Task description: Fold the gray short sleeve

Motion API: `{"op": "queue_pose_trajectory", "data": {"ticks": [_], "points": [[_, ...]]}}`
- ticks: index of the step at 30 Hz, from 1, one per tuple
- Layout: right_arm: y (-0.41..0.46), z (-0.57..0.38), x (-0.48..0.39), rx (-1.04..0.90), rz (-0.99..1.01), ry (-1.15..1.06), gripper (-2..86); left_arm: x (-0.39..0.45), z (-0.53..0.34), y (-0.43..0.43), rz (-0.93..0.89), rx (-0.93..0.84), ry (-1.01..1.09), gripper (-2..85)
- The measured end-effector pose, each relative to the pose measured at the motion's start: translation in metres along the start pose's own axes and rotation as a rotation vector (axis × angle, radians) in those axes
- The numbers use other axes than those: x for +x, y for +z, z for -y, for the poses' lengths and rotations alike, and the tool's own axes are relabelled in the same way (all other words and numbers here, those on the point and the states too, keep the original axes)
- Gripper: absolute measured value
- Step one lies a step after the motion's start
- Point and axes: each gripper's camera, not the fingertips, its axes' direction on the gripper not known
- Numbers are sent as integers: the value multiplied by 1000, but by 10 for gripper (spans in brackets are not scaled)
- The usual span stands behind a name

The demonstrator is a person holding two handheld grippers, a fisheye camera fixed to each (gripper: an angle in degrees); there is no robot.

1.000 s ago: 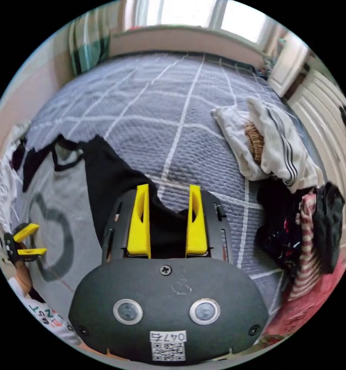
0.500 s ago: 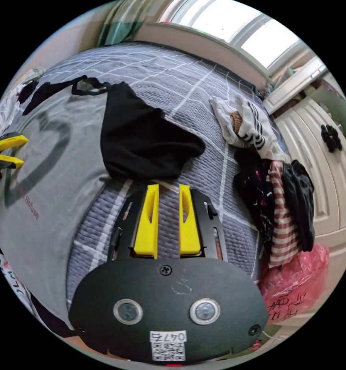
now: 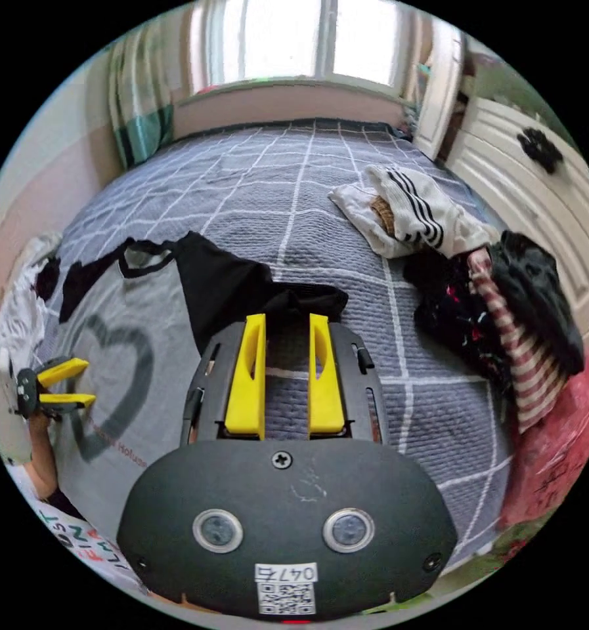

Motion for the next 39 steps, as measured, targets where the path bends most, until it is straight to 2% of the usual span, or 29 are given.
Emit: {"op": "queue_pose_trajectory", "data": {"ticks": [5, 10, 14, 19, 24, 27, 29, 32, 36, 39], "points": [[3, -30, 42, 97, 240, 229, 71, -7, -5, -5, -1, -1, 2, 142], [-15, -67, 60, 217, 222, 321, 71, -16, -11, -11, -9, -1, 1, 141], [-1, -80, 56, 122, 140, 294, 68, -22, -18, -18, -3, -4, 5, 142], [49, -60, 24, -21, 142, 205, 61, -29, -26, -25, 12, -6, 13, 141], [76, -50, -8, -3, 189, 185, 3, -42, -37, -36, 2, -5, 10, 141], [63, -45, -35, -26, 93, 110, 0, -49, -44, -43, -1, -7, 11, 141], [56, -44, -59, -98, -90, 7, 1, -53, -47, -47, 0, -8, 12, 141], [73, -46, -78, -191, -145, -55, 11, -59, -54, -54, 6, -11, 15, 141], [122, -53, -84, -302, -97, -22, 65, -70, -64, -65, 8, -4, 14, 141], [107, -67, -78, -144, 1, 160, 89, -83, -72, -82, 5, 39, -14, 144]]}}
